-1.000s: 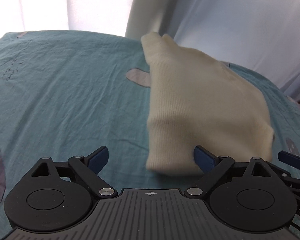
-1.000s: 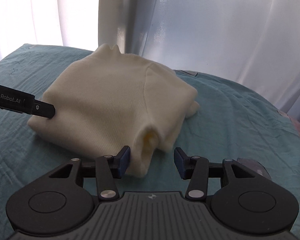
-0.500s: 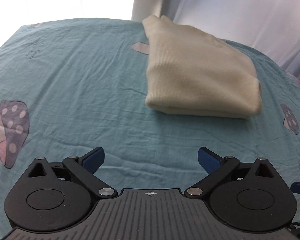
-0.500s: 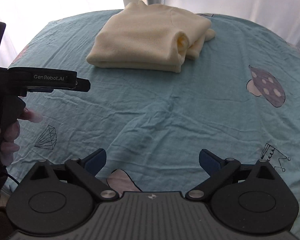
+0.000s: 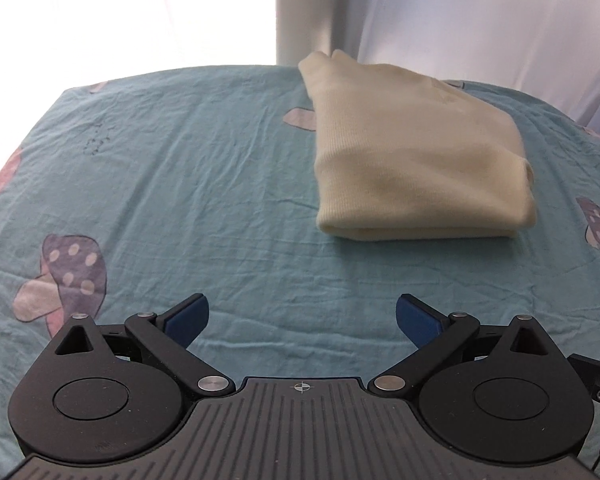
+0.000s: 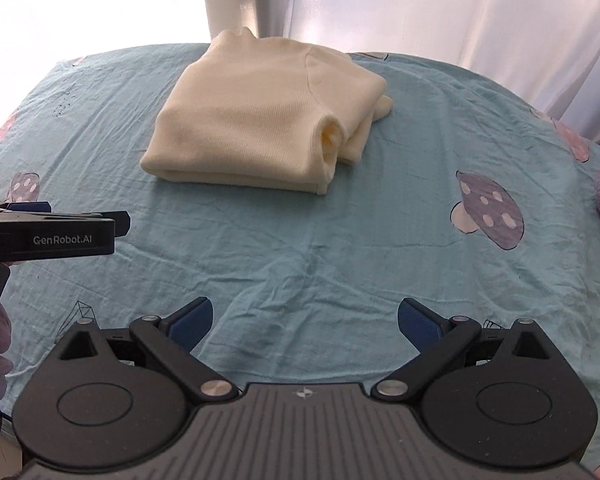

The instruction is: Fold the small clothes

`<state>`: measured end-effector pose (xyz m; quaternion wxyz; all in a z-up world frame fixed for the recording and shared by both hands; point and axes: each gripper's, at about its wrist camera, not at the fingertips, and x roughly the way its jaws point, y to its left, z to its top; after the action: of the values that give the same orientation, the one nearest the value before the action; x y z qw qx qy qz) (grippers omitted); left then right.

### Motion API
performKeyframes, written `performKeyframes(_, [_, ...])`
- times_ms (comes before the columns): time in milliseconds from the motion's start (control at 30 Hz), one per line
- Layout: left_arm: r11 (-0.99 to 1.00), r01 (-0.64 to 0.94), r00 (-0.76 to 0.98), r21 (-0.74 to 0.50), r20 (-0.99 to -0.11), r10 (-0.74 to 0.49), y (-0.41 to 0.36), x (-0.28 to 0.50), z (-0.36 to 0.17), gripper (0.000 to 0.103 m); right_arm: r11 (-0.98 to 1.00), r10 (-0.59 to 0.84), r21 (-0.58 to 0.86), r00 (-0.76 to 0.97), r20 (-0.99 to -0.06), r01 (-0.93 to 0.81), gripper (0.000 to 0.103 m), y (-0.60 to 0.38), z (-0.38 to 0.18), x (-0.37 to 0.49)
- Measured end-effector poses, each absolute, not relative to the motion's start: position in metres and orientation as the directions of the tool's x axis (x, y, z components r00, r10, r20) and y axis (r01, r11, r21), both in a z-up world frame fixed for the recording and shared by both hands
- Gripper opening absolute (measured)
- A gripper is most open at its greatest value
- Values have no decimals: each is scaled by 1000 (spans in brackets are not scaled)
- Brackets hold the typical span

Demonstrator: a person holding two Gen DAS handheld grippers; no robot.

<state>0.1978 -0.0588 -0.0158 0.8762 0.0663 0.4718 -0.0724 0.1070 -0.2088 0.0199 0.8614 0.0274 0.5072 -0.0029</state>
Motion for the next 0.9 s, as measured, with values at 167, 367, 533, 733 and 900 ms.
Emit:
performKeyframes(167, [978,198,571,61,-818,-65,-61,195,-3,102,999,-11,17,511,-860,50,99,-204,29,114])
performKeyframes(367, [979,200,576,43,-813,-82,-62,194,3,103,996,-33,16,530,-847,87,99,-206,33,123])
performKeyframes(533, [979,202,573,38,-815,-86,-61,195,3,103,996,-43,7,543,-839,90,99,-202,35,126])
performKeyframes(733, [977,210,568,43,-819,-87,-63,196,1,103,996,-46,0,533,-845,85,99,-199,32,127])
performKeyframes(900, [976,217,563,36,-821,-94,-64,198,1,102,997,-43,0,530,-847,81,99,-199,31,130])
